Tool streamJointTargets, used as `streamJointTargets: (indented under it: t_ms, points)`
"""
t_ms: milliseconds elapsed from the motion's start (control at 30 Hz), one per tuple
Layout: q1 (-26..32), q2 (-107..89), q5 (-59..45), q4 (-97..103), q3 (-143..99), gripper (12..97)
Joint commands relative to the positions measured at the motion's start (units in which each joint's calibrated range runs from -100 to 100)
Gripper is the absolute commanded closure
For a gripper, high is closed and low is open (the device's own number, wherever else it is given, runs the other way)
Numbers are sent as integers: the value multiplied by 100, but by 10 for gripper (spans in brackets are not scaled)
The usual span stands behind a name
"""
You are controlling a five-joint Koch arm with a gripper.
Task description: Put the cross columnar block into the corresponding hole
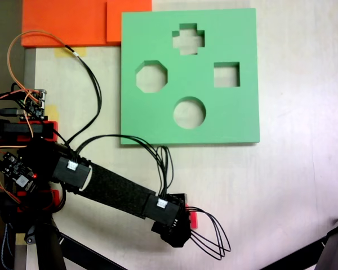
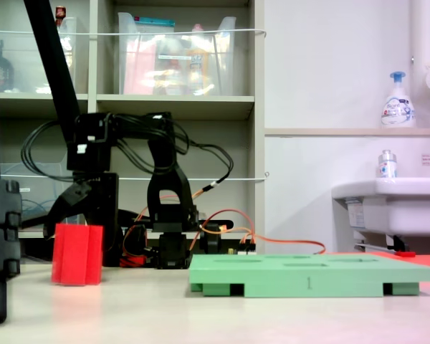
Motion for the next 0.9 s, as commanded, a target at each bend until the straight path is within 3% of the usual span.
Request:
streamJointTargets:
  t_ms: [0, 567, 733, 867]
  points:
    - [-15, -47, 24, -443, -118, 702]
    - [230, -2771, 327, -1204, -128, 703]
    - [601, -3832, 679, -1204, -128, 702]
    - [1250, -4391, 1245, -1204, -178, 701]
